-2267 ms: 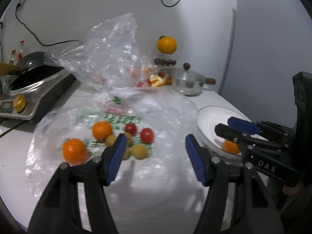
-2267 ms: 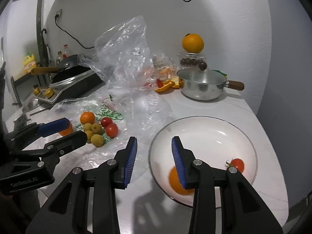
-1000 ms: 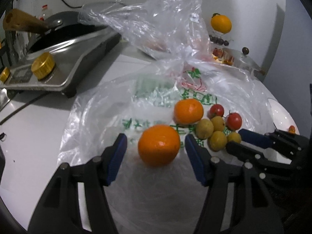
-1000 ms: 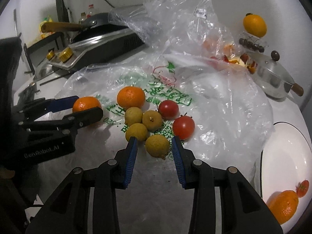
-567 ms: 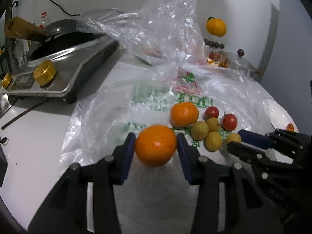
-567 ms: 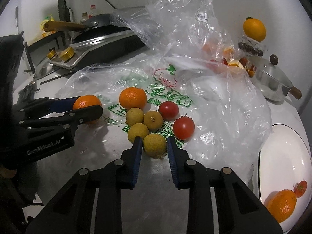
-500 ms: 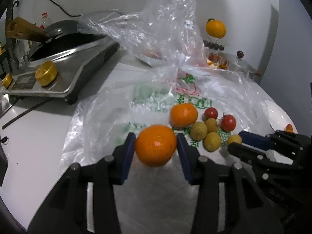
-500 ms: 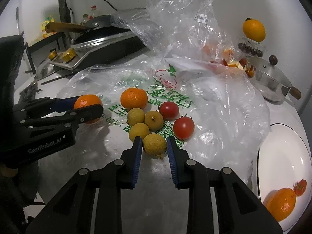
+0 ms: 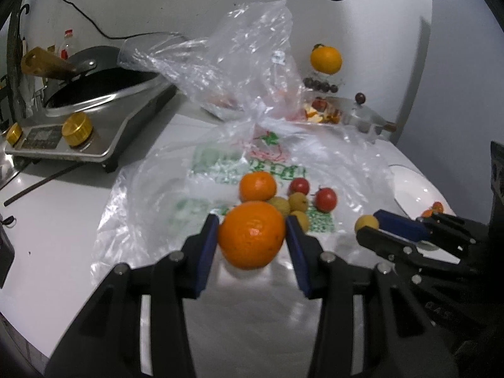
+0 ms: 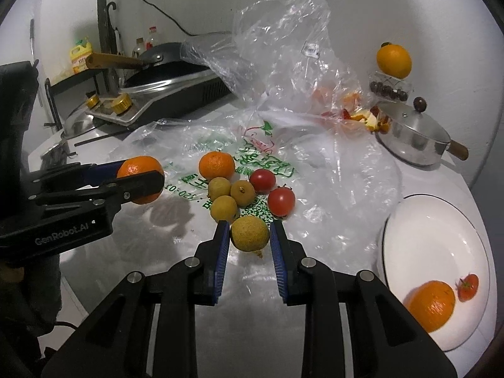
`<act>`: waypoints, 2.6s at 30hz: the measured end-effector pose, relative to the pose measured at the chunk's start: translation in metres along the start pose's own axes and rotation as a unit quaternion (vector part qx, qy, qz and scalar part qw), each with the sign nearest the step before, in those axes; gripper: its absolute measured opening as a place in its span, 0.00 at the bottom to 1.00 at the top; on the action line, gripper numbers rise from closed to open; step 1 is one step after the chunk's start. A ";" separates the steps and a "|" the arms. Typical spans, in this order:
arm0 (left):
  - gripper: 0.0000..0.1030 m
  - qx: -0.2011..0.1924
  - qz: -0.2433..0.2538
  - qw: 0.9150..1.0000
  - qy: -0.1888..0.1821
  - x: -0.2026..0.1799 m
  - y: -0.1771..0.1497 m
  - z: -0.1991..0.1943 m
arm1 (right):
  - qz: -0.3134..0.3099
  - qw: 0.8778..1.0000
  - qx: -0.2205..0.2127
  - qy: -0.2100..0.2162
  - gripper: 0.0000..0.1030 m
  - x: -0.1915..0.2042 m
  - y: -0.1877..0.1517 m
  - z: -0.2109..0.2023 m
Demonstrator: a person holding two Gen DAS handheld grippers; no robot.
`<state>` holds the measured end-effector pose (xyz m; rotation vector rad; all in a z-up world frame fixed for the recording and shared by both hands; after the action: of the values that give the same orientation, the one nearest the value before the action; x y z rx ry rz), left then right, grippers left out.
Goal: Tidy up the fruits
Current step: 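Grasp a small yellow-green fruit with the right tool, then carry the mandarin in the left tool and yellow fruit in the right tool to the plate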
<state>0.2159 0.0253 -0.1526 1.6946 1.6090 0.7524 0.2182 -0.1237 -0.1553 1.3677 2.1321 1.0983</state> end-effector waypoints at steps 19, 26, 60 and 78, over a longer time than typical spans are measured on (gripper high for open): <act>0.43 -0.029 0.039 0.998 -0.025 -0.058 0.004 -0.033 | 0.011 0.998 -0.053 -0.014 0.27 -0.018 -0.014 -0.059; 0.43 -0.033 0.059 0.997 -0.030 -0.083 0.007 -0.035 | 0.023 0.997 -0.063 -0.023 0.27 -0.036 -0.020 -0.073; 0.43 -0.004 0.138 0.987 -0.079 -0.207 0.012 0.017 | 0.103 0.990 -0.073 -0.069 0.27 -0.153 -0.060 -0.104; 0.43 0.007 0.165 0.985 -0.051 -0.225 0.021 0.046 | 0.120 0.989 -0.058 -0.062 0.27 -0.182 -0.067 -0.090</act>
<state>0.2493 -0.2028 -0.1550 2.0043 1.2802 0.7991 0.2015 -0.3365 -0.1682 1.6215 1.8220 1.1726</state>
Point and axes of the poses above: each gripper's, at about its wrist camera, not at the fingertips, and z roughly the way its jaws point, x to its left, y to its top, the point moved 2 cm from there along z, roughly the way its jaws point, and after that the axes turned 7 degrees about z, right-handed, at the moved point
